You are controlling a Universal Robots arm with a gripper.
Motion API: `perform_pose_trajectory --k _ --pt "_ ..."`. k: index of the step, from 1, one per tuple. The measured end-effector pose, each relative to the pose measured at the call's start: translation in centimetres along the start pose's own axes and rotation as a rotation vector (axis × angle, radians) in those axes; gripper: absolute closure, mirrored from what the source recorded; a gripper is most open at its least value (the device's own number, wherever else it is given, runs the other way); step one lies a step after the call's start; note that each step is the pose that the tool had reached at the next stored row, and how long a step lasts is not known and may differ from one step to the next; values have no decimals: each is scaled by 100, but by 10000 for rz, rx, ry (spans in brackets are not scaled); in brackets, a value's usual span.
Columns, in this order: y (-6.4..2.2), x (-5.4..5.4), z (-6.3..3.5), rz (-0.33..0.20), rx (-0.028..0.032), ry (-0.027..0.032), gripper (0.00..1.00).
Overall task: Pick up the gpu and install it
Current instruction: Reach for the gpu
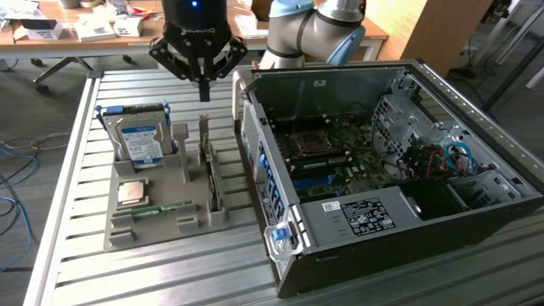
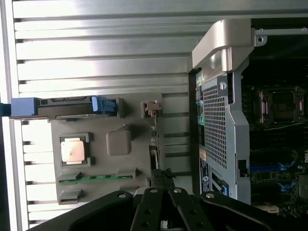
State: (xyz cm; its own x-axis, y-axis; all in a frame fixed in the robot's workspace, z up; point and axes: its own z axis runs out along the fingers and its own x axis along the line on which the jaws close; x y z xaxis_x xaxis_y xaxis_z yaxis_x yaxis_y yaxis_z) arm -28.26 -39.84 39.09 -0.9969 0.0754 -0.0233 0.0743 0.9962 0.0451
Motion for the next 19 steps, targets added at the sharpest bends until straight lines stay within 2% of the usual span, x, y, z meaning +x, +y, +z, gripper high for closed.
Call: perform_pose_trajectory --k 9,19 --pt "-12 14 0 0 0 1 89" --pt "-147 2 -5 -1 0 0 89"
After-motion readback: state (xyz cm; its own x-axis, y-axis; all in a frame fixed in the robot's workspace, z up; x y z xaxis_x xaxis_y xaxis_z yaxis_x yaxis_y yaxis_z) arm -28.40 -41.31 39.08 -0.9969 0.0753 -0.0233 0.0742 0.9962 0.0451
